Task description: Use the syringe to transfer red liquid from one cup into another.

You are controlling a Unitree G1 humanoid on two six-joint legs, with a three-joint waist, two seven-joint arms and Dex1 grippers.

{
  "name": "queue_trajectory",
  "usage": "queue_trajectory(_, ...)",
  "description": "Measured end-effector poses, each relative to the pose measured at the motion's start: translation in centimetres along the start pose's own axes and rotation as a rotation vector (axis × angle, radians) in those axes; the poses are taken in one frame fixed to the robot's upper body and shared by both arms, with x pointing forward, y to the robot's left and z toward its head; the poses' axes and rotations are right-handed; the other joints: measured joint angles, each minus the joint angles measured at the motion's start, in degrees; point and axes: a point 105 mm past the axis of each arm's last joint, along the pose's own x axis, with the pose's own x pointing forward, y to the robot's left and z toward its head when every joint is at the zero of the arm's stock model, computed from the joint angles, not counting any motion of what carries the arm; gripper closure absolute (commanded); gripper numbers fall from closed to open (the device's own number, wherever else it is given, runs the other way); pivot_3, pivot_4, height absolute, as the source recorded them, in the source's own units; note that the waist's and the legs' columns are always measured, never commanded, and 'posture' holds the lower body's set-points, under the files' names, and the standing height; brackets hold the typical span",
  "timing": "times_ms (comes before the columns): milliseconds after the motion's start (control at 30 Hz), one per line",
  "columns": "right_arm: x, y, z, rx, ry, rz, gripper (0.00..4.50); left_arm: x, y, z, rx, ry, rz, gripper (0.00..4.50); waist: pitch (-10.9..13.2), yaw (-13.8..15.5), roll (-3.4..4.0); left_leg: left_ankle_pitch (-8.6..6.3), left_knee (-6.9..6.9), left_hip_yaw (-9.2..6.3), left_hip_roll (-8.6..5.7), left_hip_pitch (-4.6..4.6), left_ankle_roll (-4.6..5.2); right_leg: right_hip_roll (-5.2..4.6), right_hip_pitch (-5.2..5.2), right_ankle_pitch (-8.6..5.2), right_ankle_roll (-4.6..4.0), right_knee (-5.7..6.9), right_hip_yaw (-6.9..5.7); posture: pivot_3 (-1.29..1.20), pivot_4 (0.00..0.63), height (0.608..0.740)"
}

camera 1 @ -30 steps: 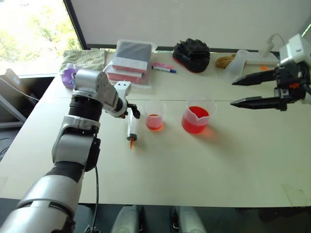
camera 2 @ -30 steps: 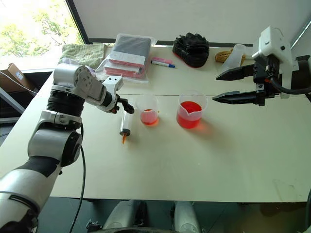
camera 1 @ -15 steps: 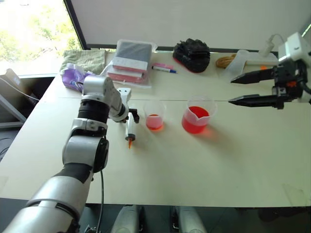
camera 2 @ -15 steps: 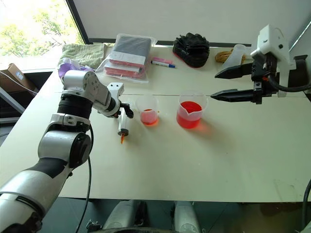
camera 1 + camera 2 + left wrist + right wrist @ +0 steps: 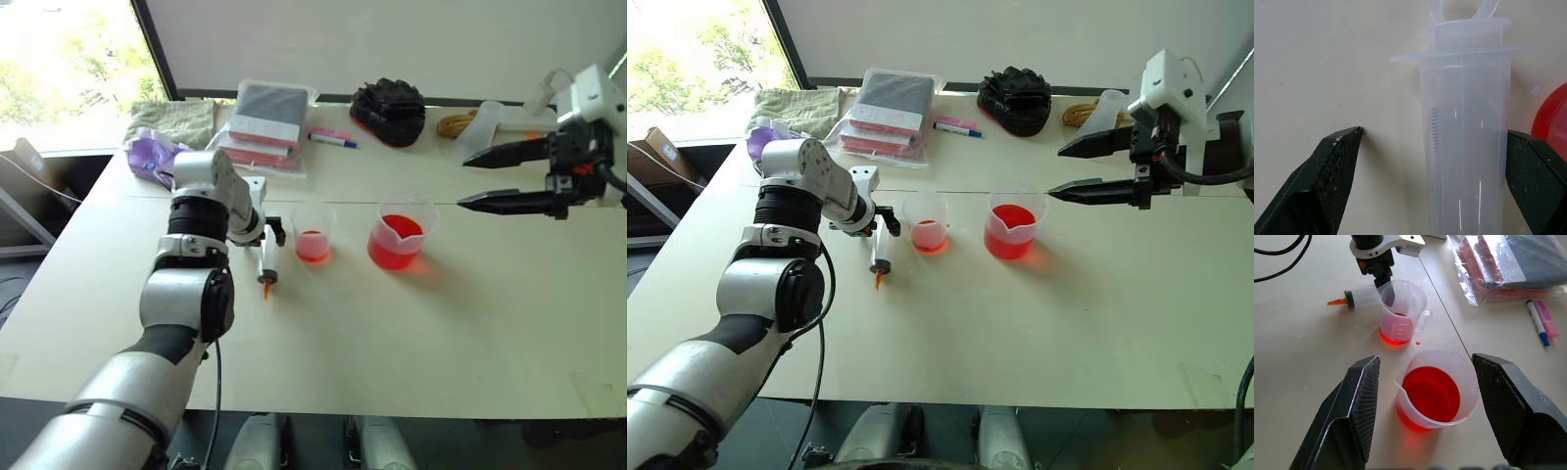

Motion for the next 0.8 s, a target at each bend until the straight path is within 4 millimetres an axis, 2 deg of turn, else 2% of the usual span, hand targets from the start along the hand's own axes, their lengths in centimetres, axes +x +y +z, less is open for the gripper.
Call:
queue_trajectory(100,0.0,0.0,0.0,0.0,0.001,-0.002,1.39,0.1,-0.1,0.0,0.001,0.0,0.009,0.02,0.0,-0.01,0.0,0.0,0.0,0.0,-0.01,0.02,-0.01,-0.01,0.02,0.0,0.0,0.01,0.0,0.0,0.15,0.74)
queue_trajectory(400,0.2,0.1,0.2,-0.011,0.002,-0.008,1.39,0.2,0.1,-0.1,-0.011,-0.018,0.011,2.75,0.0,0.07,0.0,0.01,0.0,0.0,-0.03,0.03,-0.02,-0.03,0.02,0.0,0.0,0.02,0.0,0.0,0.15,0.74)
queue_trajectory(667,0.3,0.0,0.3,-0.013,-0.009,-0.009,1.39,0.1,0.8,-0.1,-0.038,-0.025,-0.005,2.75,0.0,-0.11,0.0,0.02,-0.01,0.0,-0.03,0.05,-0.05,-0.03,0.02,0.0,0.0,0.06,-0.01,0.0,0.15,0.74)
queue_trajectory(800,0.3,0.0,0.5,-0.018,-0.014,-0.012,1.39,-0.6,2.3,0.4,-0.078,-0.067,-0.007,2.75,0.04,-0.33,-0.06,0.03,-0.03,-0.01,-0.02,0.05,-0.08,-0.02,-0.01,0.0,0.0,0.07,0.0,0.0,0.15,0.74)
